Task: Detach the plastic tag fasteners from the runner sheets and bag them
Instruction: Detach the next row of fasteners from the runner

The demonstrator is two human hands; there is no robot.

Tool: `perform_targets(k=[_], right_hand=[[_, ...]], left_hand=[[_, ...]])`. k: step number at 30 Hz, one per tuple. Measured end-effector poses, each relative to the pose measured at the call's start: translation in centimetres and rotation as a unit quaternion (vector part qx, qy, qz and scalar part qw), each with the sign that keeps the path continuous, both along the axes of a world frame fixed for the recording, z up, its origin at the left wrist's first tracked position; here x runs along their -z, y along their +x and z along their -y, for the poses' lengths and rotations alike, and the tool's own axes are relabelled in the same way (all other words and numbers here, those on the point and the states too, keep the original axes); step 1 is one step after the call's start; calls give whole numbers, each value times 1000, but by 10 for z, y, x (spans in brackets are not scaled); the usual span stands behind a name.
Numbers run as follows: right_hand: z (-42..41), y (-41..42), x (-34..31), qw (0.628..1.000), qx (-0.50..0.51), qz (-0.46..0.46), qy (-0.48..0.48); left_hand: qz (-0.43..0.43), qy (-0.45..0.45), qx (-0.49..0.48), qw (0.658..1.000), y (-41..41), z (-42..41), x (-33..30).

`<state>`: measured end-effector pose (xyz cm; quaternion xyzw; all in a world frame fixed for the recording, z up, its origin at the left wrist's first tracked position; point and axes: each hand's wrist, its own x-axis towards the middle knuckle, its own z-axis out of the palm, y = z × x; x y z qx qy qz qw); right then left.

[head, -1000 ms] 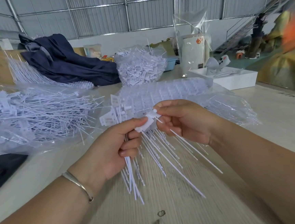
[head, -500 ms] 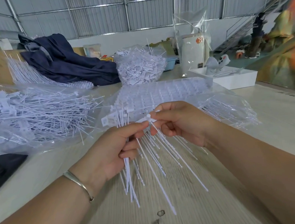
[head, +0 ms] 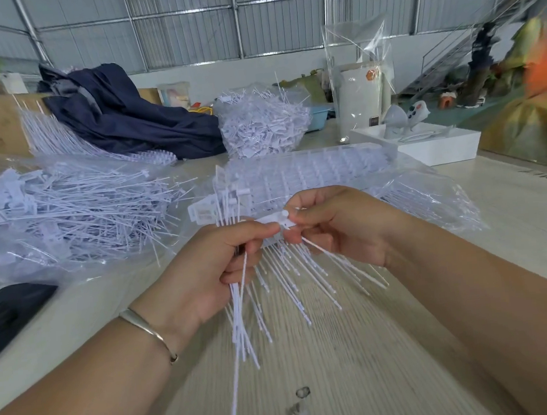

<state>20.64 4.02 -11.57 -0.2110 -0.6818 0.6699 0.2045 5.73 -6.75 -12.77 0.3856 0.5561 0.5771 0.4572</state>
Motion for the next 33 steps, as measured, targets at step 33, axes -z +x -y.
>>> perform_targets(k=[33], right_hand=[[7,-5,9,989,97,-67,92]], left_hand=[[145,-12,84,986,7,2,4]])
